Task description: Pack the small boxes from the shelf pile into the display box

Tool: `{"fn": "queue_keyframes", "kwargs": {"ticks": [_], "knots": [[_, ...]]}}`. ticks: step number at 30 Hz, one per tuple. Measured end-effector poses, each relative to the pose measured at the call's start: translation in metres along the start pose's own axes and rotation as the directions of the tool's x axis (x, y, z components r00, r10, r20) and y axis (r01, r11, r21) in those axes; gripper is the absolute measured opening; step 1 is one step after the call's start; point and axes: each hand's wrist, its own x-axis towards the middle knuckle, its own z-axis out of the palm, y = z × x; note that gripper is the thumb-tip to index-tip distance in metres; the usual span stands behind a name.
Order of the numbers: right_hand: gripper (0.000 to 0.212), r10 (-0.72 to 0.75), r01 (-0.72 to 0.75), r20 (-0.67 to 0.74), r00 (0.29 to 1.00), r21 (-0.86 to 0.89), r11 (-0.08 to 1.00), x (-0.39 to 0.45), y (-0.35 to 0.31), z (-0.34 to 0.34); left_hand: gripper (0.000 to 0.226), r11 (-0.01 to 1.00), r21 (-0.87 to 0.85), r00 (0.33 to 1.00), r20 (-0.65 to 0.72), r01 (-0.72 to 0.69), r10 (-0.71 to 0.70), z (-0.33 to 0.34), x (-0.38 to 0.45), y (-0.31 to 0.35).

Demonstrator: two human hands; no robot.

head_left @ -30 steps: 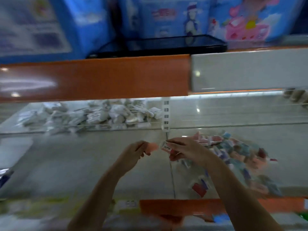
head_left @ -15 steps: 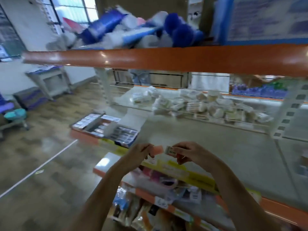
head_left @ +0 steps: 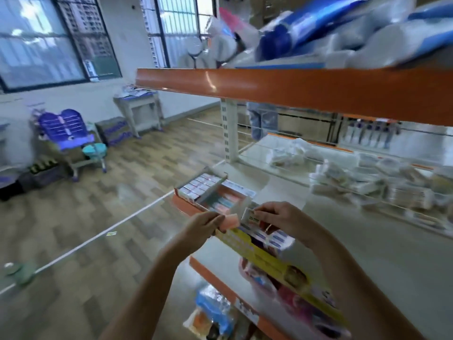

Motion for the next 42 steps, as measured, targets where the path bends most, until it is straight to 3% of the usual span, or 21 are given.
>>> {"fn": "queue_keyframes", "kwargs": {"ticks": [7,13,19,24,31,37,42], "knots": [[0.009,0.012,-0.011,0.021,1.000,-0.027,1.000,0.111,-0.007,0.010,0.030,1.000,-0.012,0.998,-0.063,-0.024,0.023,-0.064,0.069,-0.040],[0.006,0.105,-0.104,0.037,0.994,-0.038,0.994,0.177,-0.004,0.031,0.014,0.997,0.051,0.997,-0.054,-0.059,0.062,-0.110,0.117,-0.079],[0.007,0.191,-0.200,-0.111,0.975,-0.072,0.977,0.236,-0.002,0.040,0.016,0.992,0.018,0.992,0.028,-0.123,0.123,-0.149,0.184,-0.099],[0.011,0.274,-0.333,-0.265,0.925,-0.214,0.918,0.275,-0.010,0.047,0.015,0.988,-0.012,0.978,0.140,-0.155,0.155,-0.165,0.241,-0.116],[0.013,0.151,-0.448,-0.557,0.817,-0.448,0.774,0.299,0.000,0.074,0.022,0.983,-0.041,0.949,0.256,-0.177,0.181,-0.165,0.287,-0.140],[0.016,0.063,-0.443,-0.656,0.752,-0.433,0.785,0.306,0.012,0.099,0.015,0.989,-0.071,0.938,0.315,-0.127,0.143,-0.156,0.297,-0.151],[0.011,-0.030,-0.443,-0.706,0.708,-0.477,0.759,0.310,0.016,0.109,0.012,0.988,-0.118,0.953,0.276,-0.094,0.124,-0.156,0.301,-0.159]]}}
